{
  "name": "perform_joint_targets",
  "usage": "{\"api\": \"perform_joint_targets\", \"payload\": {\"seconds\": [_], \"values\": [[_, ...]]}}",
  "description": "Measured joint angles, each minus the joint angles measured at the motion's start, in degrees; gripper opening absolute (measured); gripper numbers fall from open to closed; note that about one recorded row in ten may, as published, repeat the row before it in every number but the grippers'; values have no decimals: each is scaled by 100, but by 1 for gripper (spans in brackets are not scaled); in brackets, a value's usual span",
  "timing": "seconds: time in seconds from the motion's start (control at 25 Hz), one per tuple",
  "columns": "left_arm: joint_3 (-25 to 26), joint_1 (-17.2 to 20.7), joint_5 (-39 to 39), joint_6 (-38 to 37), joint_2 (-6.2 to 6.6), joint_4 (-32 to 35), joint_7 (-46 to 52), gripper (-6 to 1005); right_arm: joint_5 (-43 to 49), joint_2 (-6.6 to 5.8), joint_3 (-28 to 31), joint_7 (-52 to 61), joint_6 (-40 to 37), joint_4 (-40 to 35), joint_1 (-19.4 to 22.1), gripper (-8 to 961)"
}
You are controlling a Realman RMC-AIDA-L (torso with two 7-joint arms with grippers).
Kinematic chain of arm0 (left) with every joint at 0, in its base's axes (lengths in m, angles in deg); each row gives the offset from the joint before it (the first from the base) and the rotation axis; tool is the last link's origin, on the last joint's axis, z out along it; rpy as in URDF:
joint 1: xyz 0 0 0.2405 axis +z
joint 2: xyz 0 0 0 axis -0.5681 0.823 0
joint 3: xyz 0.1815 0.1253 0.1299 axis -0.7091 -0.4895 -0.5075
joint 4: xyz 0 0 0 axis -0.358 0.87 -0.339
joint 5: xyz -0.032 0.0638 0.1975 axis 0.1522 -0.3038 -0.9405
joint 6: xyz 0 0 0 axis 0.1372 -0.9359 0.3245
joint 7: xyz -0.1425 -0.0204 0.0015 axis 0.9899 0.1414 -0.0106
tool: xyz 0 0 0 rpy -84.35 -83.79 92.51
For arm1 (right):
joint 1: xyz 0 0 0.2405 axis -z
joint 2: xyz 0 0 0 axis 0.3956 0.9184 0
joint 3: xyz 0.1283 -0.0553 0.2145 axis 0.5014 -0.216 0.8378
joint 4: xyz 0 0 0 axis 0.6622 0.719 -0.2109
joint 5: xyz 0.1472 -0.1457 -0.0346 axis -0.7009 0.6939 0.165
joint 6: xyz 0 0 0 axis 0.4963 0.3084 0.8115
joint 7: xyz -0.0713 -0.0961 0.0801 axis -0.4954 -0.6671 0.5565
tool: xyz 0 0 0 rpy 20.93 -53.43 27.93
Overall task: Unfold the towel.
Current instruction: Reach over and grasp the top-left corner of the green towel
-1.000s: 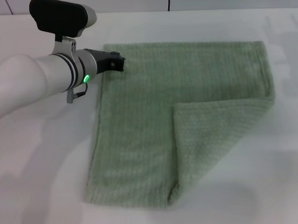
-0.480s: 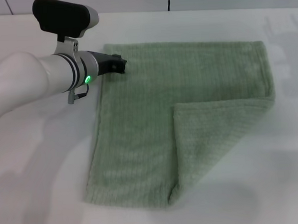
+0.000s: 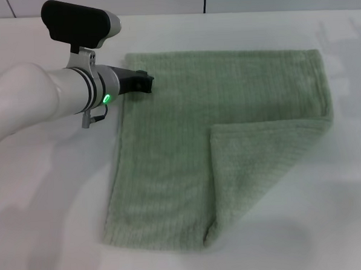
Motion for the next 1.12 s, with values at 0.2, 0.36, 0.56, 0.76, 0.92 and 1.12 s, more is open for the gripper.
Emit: {"api": "perform_joint_targets", "payload": {"seconds": [0.2, 0.36, 0.56, 0.76, 0.92, 1.12], "values": [[0, 0, 0, -41, 0, 0, 0, -1, 5, 0, -14, 0, 0, 0, 0, 701], [0, 0, 0, -62, 0, 0, 0, -1, 6, 0, -22, 0, 0, 0, 0, 701], [0, 0, 0, -69, 0, 1, 0, -1, 6, 0, -26, 0, 0, 0, 0, 702], [4, 0, 0, -69, 0, 2, 0, -1, 6, 0, -34, 6, 0, 39, 8, 702], [41, 0, 0, -69, 6, 3, 0, -2, 6, -2, -110, 44, 35, 345, 166, 702], [55, 0, -14, -69, 11, 3, 0, -2, 6, -32, -373, 53, 144, 912, 437, 702]]}}
